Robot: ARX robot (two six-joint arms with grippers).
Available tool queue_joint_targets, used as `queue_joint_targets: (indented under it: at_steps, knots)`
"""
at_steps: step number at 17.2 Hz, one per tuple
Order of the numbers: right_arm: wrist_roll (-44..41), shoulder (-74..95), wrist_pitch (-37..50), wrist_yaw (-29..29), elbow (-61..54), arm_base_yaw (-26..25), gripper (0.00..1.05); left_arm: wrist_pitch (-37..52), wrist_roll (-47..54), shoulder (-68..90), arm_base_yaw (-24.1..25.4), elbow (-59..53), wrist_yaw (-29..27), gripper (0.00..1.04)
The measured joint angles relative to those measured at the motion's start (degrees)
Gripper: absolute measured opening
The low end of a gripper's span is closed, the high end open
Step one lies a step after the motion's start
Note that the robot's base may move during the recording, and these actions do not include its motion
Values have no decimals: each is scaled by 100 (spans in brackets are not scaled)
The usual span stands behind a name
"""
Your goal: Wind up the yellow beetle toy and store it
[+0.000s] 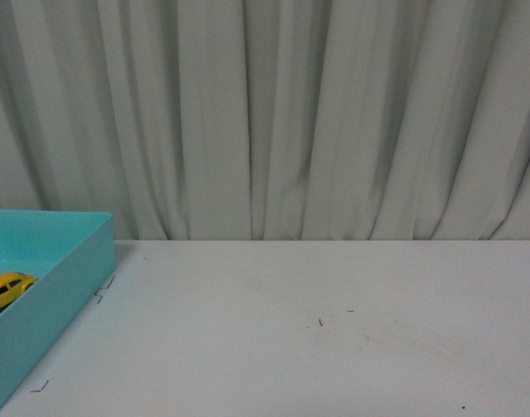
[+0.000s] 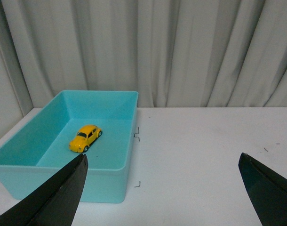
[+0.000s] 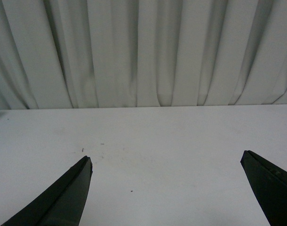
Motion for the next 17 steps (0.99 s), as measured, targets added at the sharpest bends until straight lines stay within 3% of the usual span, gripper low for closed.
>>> queue_joint_targets:
  at_steps: [17]
  knots:
    - [0,0,-9,0,0,0,98,-7,2,0,0,0,0,98]
